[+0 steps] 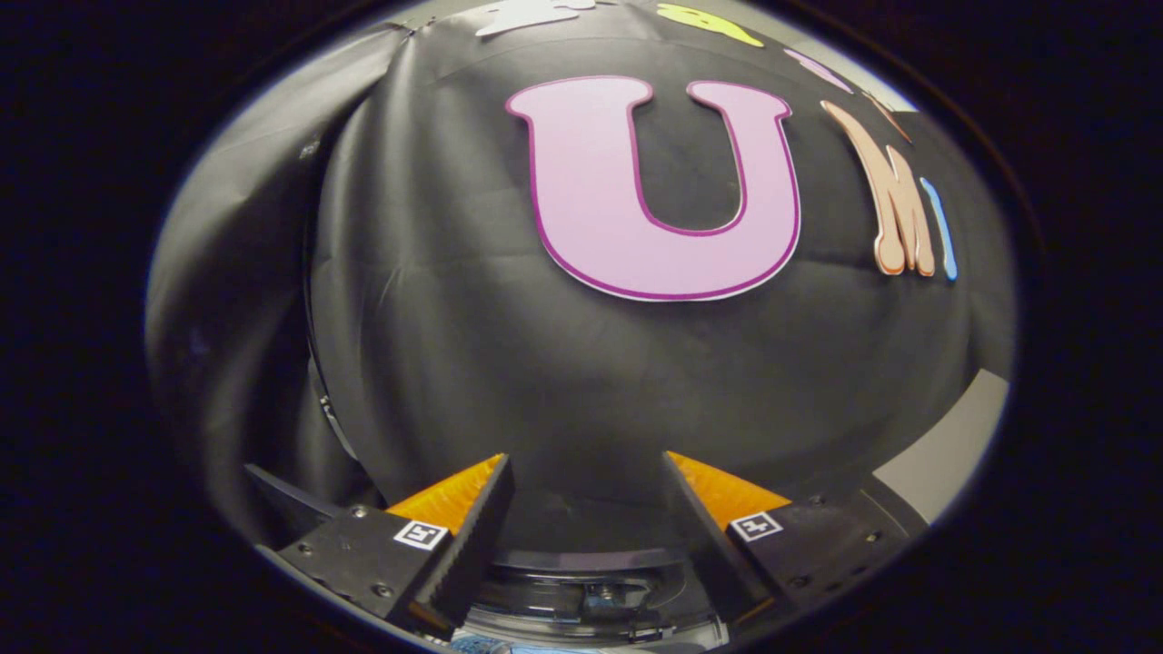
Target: Put the clothes into the washing machine and then close the washing machine lid.
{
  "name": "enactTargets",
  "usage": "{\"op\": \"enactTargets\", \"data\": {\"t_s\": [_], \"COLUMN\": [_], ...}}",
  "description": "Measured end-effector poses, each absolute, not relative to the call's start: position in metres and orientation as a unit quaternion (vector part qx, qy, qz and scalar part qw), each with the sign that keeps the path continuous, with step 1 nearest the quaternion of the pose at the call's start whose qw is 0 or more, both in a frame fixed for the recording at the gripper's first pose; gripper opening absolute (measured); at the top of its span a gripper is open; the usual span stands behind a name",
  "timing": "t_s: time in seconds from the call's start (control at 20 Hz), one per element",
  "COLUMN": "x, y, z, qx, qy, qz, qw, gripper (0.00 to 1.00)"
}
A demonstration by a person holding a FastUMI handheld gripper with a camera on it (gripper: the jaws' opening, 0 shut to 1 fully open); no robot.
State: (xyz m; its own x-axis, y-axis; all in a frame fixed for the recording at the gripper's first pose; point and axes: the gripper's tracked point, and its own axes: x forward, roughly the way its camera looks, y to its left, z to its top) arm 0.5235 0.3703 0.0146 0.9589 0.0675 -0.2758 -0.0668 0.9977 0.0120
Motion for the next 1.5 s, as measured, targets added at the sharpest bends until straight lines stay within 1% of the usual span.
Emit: {"op": "enactTargets", "data": {"t_s": [0.65,1.5], "x": [0.5226,0.5218], "y": [0.3709,0.3705], "z": [0.0134,0.0174], "qx": [0.002,0.002], "qy": [0.146,0.133], "qz": [0.036,0.038], "qw": [0.989,0.99], "gripper": [0.98,0.98]}}
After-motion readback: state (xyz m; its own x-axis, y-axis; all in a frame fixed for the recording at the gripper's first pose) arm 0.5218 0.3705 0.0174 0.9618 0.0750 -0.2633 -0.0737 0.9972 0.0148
